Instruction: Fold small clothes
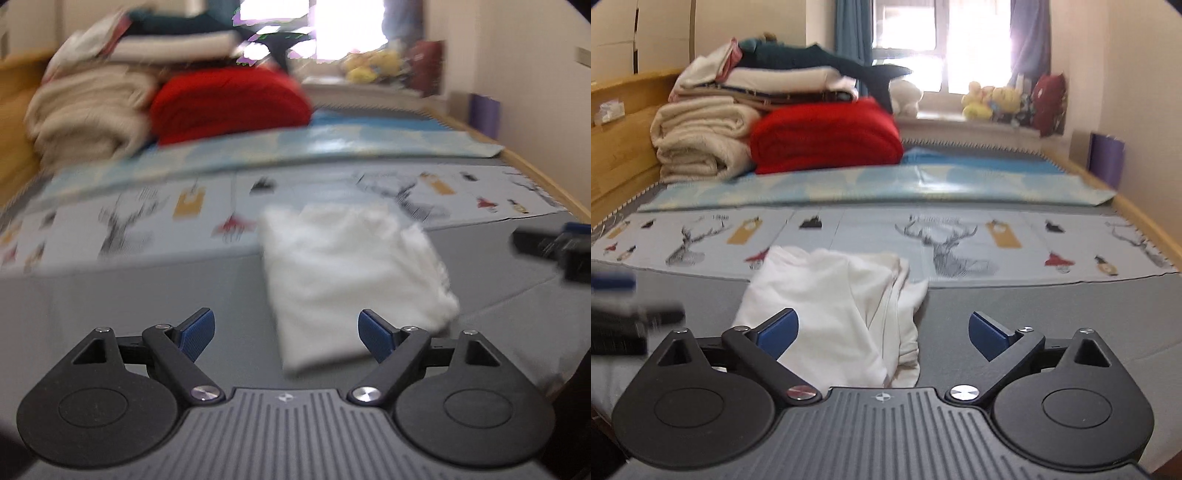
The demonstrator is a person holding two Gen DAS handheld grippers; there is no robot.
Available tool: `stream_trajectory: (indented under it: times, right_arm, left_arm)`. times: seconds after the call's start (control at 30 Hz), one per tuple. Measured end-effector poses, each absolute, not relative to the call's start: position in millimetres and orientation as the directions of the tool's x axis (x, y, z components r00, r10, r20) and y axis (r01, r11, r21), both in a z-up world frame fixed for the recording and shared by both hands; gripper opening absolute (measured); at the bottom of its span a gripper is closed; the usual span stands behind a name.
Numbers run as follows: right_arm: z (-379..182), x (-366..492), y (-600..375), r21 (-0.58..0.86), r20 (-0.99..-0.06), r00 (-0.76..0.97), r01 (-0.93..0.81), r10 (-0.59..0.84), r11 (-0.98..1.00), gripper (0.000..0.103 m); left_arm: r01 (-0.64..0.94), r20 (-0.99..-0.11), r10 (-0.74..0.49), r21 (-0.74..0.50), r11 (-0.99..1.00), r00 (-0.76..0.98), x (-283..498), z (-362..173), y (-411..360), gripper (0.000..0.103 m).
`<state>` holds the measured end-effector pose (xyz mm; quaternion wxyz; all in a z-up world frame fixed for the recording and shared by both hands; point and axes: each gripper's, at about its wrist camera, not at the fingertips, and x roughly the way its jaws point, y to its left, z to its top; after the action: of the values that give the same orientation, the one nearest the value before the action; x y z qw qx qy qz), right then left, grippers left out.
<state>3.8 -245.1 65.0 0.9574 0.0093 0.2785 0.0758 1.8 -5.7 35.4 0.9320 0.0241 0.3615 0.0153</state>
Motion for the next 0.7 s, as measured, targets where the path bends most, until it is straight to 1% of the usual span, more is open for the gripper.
stream_trajectory:
  times: [0.03,0.1,0.17,0.27,0.33,0.4,0.6,0.7]
  right_arm:
    - [68,-3,-246,0.071,-0.528,0.836,-0.135,0.153,0.988,0.101]
    - [69,-15,-244,0.085,-0.530,0.833,-0.136,0.160,0.987,0.102]
    - [66,-22,-238,0.071,-0.545,0.822,-0.155,0.169,0.985,0.102]
    - [59,-24,-225,0.003,-0.565,0.808,-0.199,0.166,0.980,0.102]
    - [55,-21,-221,-0.029,-0.577,0.804,-0.200,0.147,0.979,0.102]
    - [50,-17,-219,-0.027,-0.599,0.789,-0.189,0.136,0.982,0.102]
    - [37,-4,-227,0.055,-0.660,0.740,-0.124,0.130,0.991,0.102]
    - [32,0,-223,0.041,-0.674,0.728,-0.131,0.124,0.991,0.102]
  left_arm:
    - [-0.035,-0.697,0.065,0.057,0.998,0.714,-4,31,-5,0.097]
    - [-0.060,-0.725,0.078,0.050,0.997,0.684,-9,29,-4,0.103]
    - [-0.061,-0.712,0.068,0.035,0.998,0.699,-11,31,-3,0.103]
    - [-0.048,-0.696,0.101,0.096,0.994,0.711,-4,24,-10,0.103]
    - [-0.047,-0.699,0.104,0.100,0.994,0.707,2,17,-13,0.103]
    - [-0.044,-0.707,0.088,0.080,0.996,0.701,9,11,-13,0.103]
    - [-0.029,-0.720,0.054,0.047,0.998,0.692,15,5,-17,0.103]
    - [-0.037,-0.726,0.041,0.021,0.999,0.687,16,4,-15,0.103]
